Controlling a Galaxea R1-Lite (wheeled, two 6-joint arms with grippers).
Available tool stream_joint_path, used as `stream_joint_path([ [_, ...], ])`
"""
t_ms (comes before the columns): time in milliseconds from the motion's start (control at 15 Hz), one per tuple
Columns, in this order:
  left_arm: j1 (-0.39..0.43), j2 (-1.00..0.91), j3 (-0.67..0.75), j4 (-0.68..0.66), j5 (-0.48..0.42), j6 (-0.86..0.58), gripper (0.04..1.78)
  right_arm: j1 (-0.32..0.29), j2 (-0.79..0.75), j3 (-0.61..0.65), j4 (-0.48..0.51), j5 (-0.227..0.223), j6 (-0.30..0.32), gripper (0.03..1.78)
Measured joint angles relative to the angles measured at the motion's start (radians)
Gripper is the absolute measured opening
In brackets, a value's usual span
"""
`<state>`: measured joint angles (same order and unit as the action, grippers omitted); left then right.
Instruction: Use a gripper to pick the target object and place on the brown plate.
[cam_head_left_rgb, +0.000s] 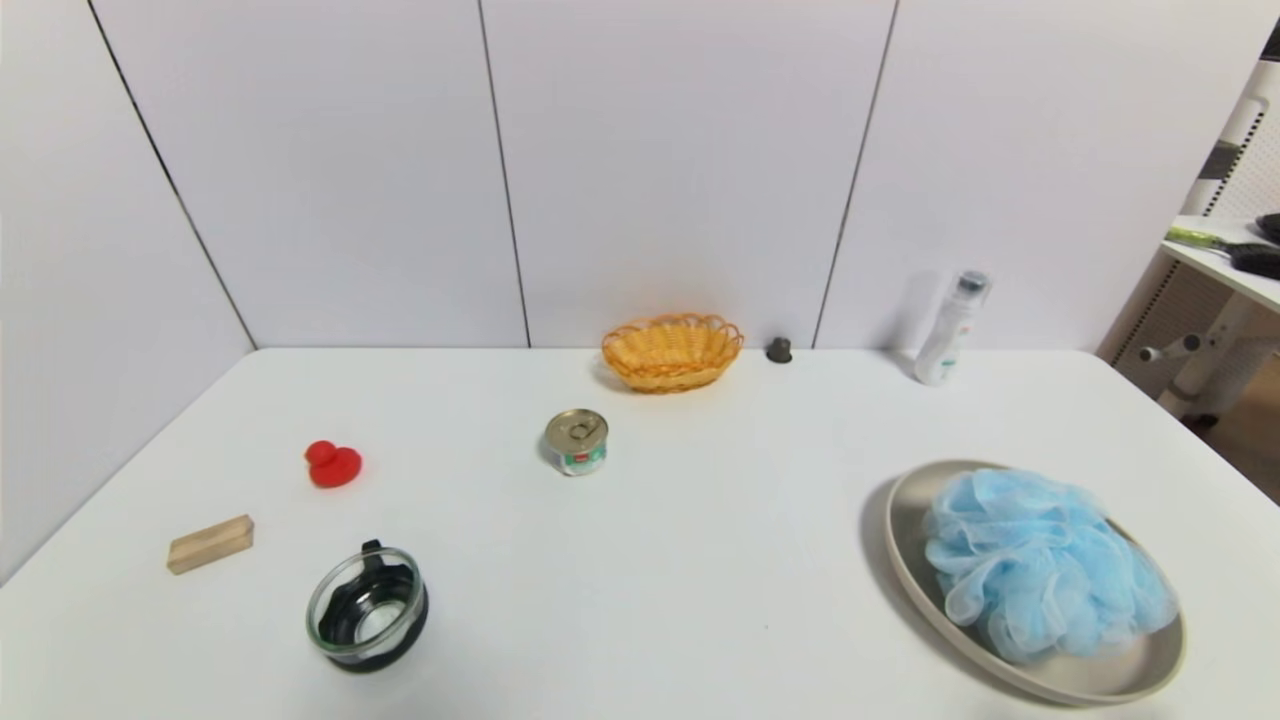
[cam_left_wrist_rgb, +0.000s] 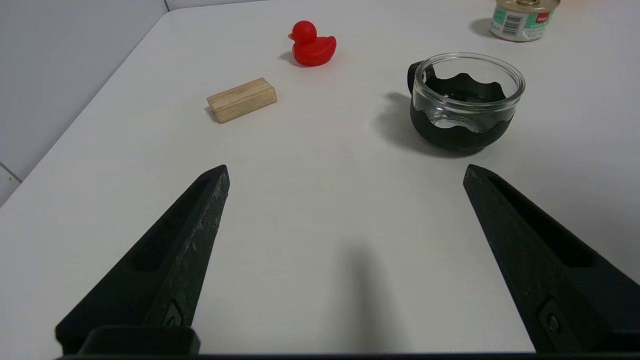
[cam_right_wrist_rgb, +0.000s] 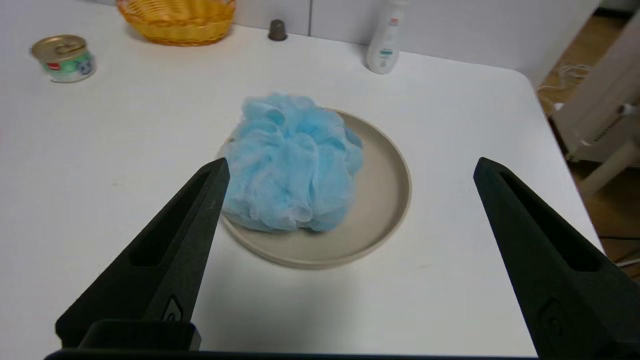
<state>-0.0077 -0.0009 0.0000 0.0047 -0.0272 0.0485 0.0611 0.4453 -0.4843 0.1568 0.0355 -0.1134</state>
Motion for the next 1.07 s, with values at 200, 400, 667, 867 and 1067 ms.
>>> stream_joint_path([
  [200,0.0,0.0,0.0,0.0,0.0,0.0,1.69,-0.013,-0.13,0.198,-0.161,-0.036,0.001,1.69],
  [400,0.0,0.0,0.0,0.0,0.0,0.0,1.69,-0.046,-0.245,0.372,-0.3,-0.039,-0.001,1.69],
  [667,0.0,0.0,0.0,0.0,0.0,0.0,1.69,-0.062,-0.382,0.476,-0.226,-0.037,0.0,1.69],
  [867,0.0,0.0,0.0,0.0,0.0,0.0,1.69,-0.063,-0.429,0.483,-0.154,-0.029,-0.003,1.69],
  [1067,0.0,0.0,0.0,0.0,0.0,0.0,1.69,-0.063,-0.444,0.483,-0.153,0.003,0.007,1.69],
])
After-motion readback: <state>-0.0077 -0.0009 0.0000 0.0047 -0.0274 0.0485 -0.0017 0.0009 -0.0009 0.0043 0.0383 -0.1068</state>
